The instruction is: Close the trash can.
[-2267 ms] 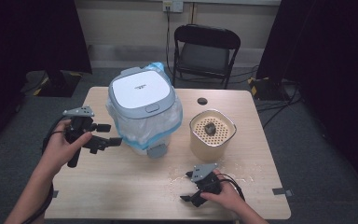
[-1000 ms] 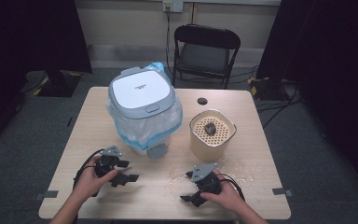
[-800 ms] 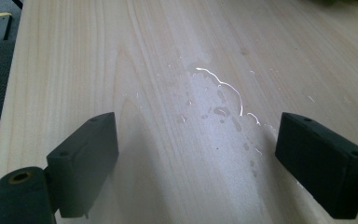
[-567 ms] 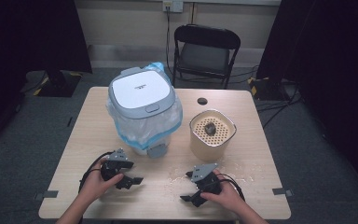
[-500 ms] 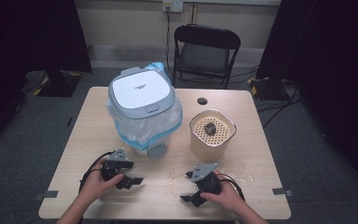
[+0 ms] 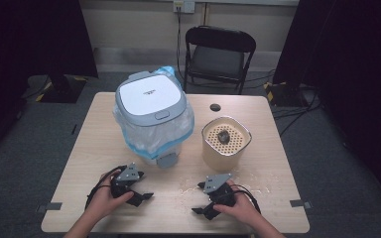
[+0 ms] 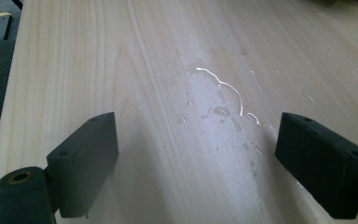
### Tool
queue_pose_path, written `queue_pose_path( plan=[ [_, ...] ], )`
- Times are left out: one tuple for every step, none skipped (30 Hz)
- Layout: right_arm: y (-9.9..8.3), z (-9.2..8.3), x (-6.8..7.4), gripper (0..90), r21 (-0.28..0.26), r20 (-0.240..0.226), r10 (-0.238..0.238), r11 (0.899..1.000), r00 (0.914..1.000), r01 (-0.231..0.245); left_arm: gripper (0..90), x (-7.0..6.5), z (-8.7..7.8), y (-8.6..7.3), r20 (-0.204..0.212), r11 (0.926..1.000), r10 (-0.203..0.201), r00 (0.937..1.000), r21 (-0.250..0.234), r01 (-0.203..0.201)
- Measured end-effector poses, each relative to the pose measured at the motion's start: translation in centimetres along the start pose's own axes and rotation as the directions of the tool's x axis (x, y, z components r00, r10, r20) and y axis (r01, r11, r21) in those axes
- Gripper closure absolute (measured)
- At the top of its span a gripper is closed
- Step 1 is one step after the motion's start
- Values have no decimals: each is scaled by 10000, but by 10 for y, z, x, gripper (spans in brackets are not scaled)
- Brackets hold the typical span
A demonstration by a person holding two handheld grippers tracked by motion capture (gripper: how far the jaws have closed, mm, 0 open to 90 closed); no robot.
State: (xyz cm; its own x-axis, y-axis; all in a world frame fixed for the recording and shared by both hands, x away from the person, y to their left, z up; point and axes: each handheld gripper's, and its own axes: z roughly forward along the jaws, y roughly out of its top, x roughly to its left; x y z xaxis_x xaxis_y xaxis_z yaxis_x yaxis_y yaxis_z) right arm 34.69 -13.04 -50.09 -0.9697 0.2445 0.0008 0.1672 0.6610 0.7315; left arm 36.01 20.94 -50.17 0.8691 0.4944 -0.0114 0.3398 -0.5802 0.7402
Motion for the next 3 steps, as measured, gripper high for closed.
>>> queue_pose_path(
  plan=[
    [0,0,0,123,-1,1,-3,10000,10000,3,134,0,0,0,-2,10000,-6,10000,0,6],
    [0,0,0,123,-2,3,-7,10000,10000,7,134,0,0,0,-4,10000,29,10000,24,-29],
    [0,0,0,123,0,4,-4,10000,10000,4,134,0,0,0,-10,10000,-18,10000,-7,18]
  ],
)
